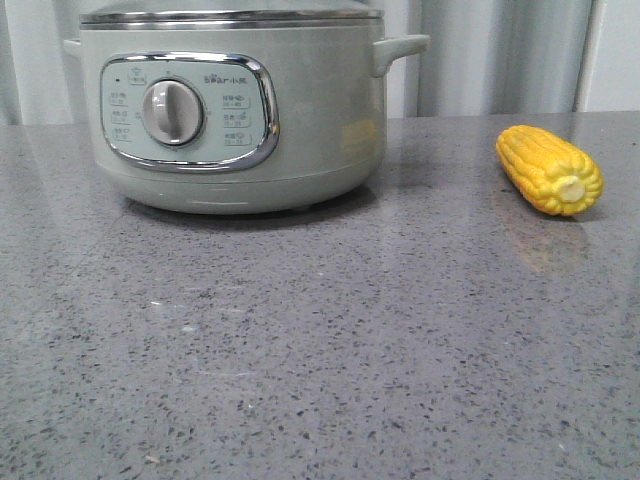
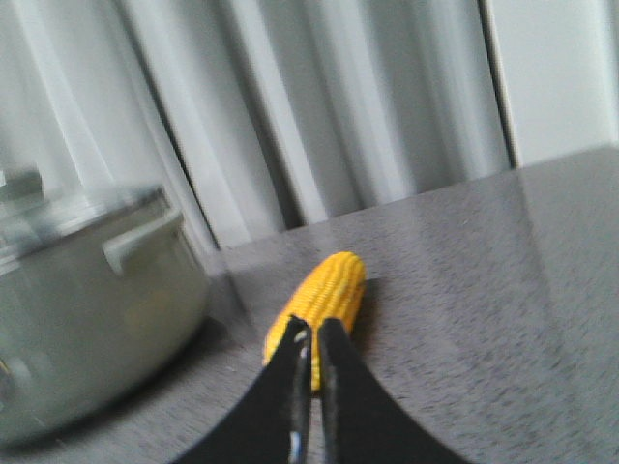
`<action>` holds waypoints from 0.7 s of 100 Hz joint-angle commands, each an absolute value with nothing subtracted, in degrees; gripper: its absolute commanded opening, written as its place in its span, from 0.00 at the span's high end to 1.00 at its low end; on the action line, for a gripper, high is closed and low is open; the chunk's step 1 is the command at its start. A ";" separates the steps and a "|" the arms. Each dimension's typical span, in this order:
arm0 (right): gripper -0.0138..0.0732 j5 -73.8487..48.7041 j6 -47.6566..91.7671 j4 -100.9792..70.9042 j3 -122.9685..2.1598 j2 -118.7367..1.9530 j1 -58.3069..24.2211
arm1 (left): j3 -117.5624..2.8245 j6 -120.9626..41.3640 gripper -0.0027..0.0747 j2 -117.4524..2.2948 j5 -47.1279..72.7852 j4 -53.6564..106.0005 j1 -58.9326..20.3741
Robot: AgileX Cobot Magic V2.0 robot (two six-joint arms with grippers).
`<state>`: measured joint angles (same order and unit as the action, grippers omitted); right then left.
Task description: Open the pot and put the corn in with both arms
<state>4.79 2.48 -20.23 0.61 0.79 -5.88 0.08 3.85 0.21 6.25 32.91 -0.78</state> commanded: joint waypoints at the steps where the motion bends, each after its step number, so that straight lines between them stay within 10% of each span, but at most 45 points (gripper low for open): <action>1: 0.92 9.22 2.47 -28.61 -0.52 1.74 -5.65 | -0.96 4.13 0.99 2.14 1.25 34.28 -0.69; 42: 0.91 -22.19 2.57 -6.90 -25.33 -11.77 -5.65 | -21.51 -1.69 0.96 -11.45 12.68 16.45 -0.69; 70: 0.62 -23.66 5.13 -5.06 -34.91 -22.74 -5.65 | -29.63 -6.28 0.34 -23.51 11.36 17.10 -3.74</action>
<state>-27.21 3.51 -5.82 -30.78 -19.67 -5.88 -25.80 -5.58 -19.23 15.46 16.34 -1.29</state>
